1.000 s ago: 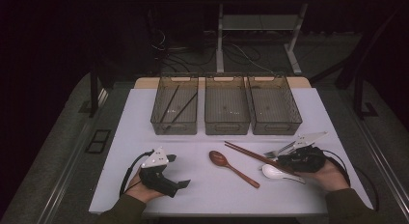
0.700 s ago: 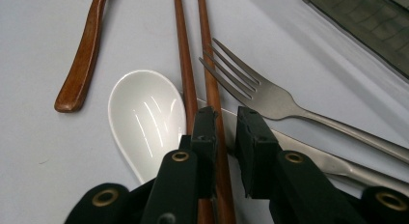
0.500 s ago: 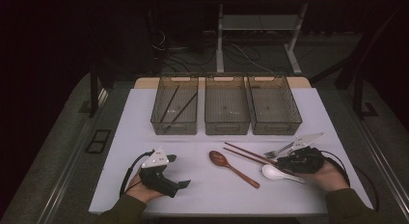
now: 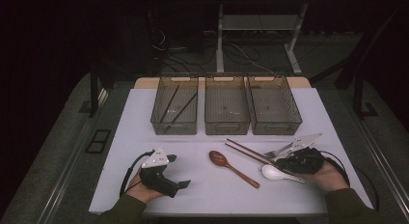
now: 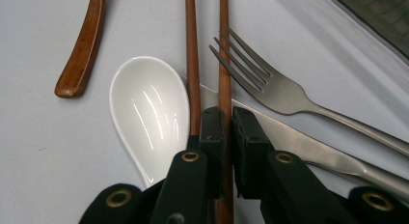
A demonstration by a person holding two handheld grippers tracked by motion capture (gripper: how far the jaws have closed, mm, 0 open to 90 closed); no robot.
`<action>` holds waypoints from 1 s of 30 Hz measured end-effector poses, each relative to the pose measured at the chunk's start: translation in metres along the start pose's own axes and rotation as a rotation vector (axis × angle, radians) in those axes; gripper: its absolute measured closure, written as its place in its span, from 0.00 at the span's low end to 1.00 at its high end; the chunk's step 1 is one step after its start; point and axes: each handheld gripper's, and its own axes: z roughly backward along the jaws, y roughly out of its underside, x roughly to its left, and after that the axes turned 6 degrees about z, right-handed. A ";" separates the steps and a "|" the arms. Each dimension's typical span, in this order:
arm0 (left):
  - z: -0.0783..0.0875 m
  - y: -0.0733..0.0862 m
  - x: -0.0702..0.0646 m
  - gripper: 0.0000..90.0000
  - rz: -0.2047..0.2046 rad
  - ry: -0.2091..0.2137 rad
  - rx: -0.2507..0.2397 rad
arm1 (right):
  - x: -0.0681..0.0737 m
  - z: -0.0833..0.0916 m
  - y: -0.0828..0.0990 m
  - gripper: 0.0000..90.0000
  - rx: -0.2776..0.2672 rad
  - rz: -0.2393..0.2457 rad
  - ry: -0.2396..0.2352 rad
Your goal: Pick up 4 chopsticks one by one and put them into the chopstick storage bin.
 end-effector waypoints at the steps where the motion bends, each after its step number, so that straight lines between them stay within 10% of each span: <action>1: 0.000 0.000 0.000 0.00 0.000 0.000 0.000 | 0.000 0.001 0.000 0.93 0.000 0.003 0.002; 30: 0.000 0.000 0.000 0.00 0.001 0.004 -0.003 | 0.011 0.020 -0.010 0.93 -0.107 0.026 -0.009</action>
